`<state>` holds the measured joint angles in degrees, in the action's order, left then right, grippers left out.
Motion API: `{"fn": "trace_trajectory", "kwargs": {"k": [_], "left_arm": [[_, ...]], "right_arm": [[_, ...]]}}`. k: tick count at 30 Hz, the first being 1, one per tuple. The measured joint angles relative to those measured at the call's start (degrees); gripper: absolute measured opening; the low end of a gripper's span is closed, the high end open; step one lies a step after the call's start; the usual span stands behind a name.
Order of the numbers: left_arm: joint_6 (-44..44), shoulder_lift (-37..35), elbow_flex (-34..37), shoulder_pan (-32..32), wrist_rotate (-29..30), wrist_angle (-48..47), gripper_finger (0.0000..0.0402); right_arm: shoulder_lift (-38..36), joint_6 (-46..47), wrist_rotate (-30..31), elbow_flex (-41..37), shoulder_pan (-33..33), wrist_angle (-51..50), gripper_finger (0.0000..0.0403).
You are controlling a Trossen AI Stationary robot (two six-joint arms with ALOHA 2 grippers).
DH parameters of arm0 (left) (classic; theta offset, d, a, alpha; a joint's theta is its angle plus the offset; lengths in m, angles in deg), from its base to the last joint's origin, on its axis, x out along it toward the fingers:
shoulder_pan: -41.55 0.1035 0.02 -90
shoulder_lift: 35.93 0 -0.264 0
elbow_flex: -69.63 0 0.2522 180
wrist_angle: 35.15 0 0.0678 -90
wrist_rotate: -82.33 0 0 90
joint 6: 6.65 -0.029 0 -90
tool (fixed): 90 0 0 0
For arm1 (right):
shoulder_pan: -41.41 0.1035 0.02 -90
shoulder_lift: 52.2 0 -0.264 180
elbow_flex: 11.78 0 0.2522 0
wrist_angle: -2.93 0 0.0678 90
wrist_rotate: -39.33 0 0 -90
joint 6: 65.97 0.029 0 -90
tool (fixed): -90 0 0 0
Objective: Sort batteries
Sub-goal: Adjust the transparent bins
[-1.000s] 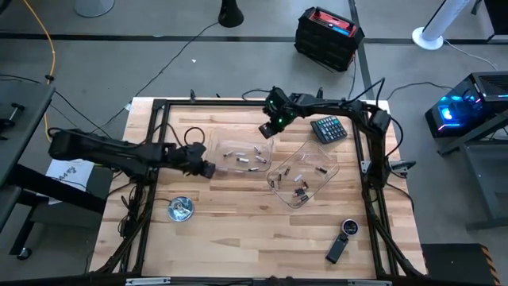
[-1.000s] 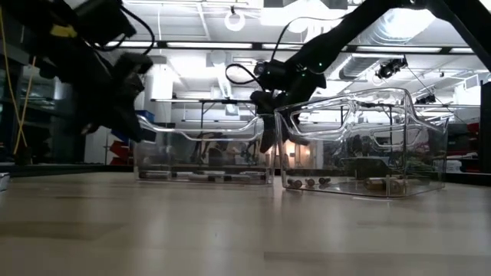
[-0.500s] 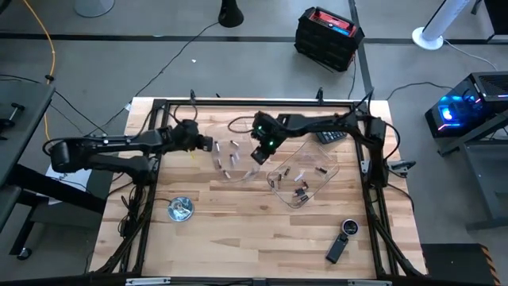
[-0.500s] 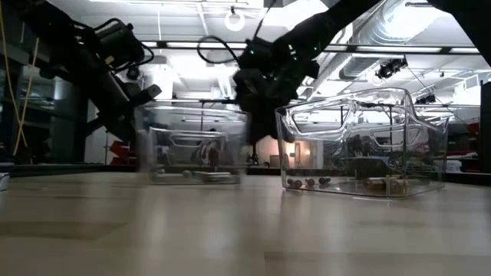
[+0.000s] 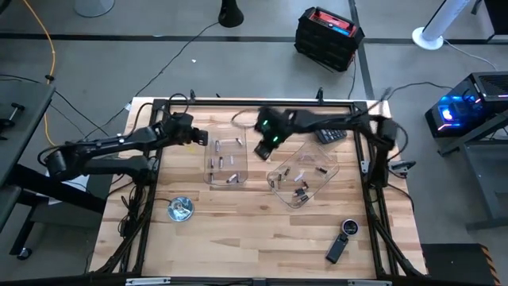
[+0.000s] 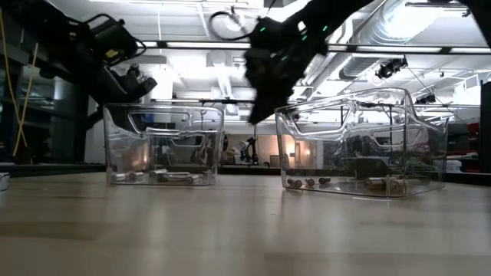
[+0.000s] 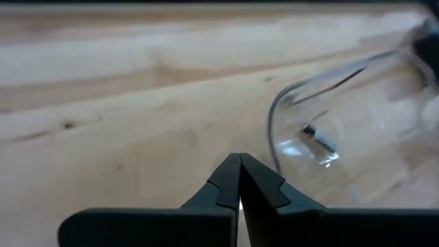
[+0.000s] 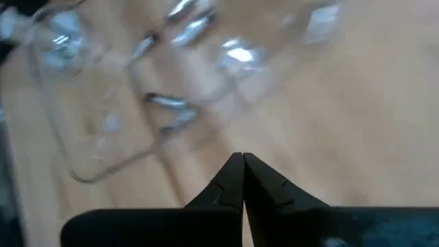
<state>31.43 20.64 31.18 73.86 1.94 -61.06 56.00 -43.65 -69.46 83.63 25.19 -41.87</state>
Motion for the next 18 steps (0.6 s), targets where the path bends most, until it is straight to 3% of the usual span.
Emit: {"fn": "trace_trajectory", "kwargs": {"k": [4, 8, 12, 15, 18], "left_arm": [[-1.7, -3.8, 0.0, 0.3, 0.5, -0.1, 0.0], [-3.6, -6.8, 0.0, 0.4, 0.6, -0.5, 0.0], [-3.9, -7.8, 0.0, 0.4, 0.4, -0.8, 0.0], [-3.9, -7.5, 0.0, 0.4, 0.4, -0.7, 0.0], [-4.3, -6.8, 0.0, 0.4, -0.4, -0.5, 0.0]], "right_arm": [[-8.6, -2.1, 7.2, 0.0, -3.0, -13.2, 0.0], [-18.3, 0.4, 8.6, 0.0, -2.7, -28.4, 0.0], [-25.1, 5.5, 3.9, 0.0, 3.7, -43.0, 0.0], [-27.2, 11.4, 4.2, 0.0, 11.3, -51.9, 0.0], [-28.0, 19.7, 4.2, -3.2, 18.3, -53.9, 0.0]]}}
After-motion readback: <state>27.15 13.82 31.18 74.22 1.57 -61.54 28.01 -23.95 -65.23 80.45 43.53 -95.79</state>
